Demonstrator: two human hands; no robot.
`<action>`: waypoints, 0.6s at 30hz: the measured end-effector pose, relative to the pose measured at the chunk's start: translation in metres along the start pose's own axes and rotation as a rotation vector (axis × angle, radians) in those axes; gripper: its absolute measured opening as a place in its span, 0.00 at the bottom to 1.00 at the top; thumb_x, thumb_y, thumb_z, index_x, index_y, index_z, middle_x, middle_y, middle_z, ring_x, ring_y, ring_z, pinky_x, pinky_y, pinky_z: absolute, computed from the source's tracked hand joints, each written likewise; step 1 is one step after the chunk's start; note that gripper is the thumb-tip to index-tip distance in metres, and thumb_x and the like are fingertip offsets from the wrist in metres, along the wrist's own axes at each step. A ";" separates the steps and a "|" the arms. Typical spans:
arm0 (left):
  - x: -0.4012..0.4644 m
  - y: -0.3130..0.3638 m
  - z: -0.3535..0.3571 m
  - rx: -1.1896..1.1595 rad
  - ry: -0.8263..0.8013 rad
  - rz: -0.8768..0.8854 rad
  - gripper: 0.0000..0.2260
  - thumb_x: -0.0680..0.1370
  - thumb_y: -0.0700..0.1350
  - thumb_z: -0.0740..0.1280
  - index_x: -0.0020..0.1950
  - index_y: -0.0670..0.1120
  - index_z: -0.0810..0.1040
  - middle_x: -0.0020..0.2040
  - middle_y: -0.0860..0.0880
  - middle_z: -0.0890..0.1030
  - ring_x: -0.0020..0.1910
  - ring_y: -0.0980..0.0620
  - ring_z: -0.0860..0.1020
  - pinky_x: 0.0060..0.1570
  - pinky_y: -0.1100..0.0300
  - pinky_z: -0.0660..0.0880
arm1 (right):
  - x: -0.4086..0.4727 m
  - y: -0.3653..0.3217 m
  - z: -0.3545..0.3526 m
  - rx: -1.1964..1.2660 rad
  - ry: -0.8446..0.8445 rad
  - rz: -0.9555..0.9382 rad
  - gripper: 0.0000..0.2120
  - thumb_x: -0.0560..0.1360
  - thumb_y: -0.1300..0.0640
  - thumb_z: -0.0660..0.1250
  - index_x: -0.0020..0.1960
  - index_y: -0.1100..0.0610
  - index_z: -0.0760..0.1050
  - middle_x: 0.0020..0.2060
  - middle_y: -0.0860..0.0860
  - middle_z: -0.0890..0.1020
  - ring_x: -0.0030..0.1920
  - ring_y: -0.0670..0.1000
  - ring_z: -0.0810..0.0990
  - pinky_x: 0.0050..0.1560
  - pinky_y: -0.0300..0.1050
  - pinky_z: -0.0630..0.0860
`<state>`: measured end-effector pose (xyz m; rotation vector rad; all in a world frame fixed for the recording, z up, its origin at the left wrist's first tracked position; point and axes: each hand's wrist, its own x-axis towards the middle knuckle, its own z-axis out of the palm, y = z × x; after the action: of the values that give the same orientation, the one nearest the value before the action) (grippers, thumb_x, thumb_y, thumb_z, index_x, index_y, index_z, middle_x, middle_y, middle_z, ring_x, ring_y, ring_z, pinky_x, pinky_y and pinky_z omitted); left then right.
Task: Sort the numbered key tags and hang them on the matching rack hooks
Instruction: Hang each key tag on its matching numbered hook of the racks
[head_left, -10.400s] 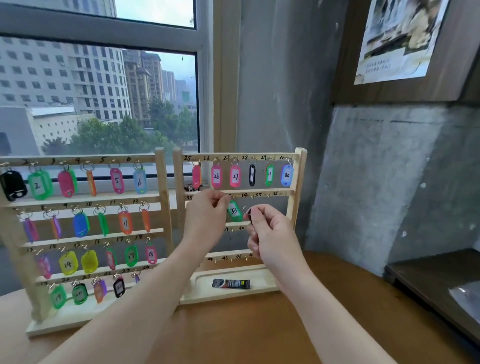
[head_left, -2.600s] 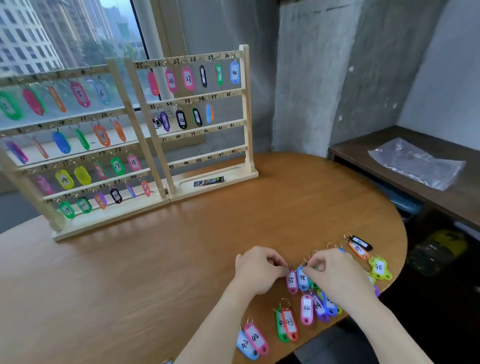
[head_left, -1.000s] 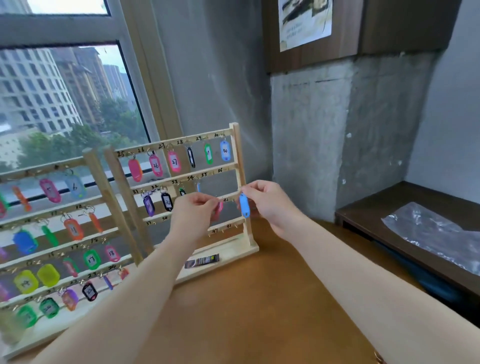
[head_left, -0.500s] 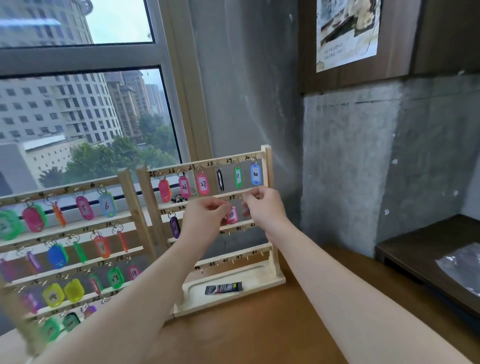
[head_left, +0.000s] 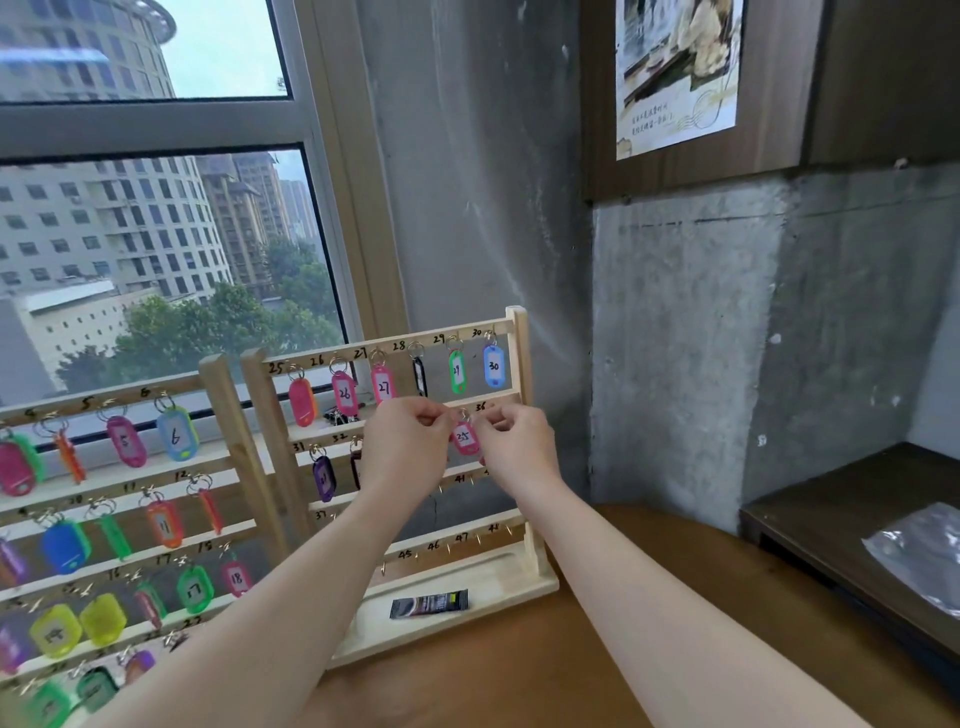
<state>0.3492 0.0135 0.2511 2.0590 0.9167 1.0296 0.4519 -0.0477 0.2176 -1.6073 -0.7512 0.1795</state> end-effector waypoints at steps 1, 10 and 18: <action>0.000 0.001 0.001 -0.002 0.010 -0.006 0.09 0.80 0.44 0.69 0.40 0.52 0.85 0.33 0.51 0.83 0.33 0.49 0.80 0.31 0.59 0.73 | 0.000 0.001 0.000 0.008 -0.006 0.003 0.06 0.80 0.53 0.69 0.45 0.50 0.79 0.39 0.44 0.80 0.44 0.46 0.81 0.49 0.46 0.83; -0.001 0.003 0.014 0.028 0.105 -0.093 0.09 0.80 0.45 0.68 0.46 0.50 0.87 0.36 0.51 0.84 0.33 0.48 0.78 0.34 0.59 0.70 | -0.003 0.000 0.000 0.042 -0.021 0.022 0.06 0.80 0.53 0.69 0.44 0.49 0.80 0.39 0.46 0.83 0.46 0.51 0.83 0.51 0.54 0.83; -0.006 -0.005 0.013 0.171 0.108 0.000 0.09 0.79 0.46 0.66 0.45 0.52 0.86 0.40 0.54 0.85 0.39 0.51 0.80 0.35 0.59 0.71 | -0.014 0.018 -0.016 -0.218 -0.123 -0.021 0.11 0.81 0.54 0.66 0.40 0.52 0.79 0.38 0.49 0.82 0.43 0.50 0.81 0.51 0.53 0.82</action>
<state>0.3566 0.0087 0.2384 2.1589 1.0934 1.1045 0.4559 -0.0693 0.2000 -1.8059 -0.9076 0.1879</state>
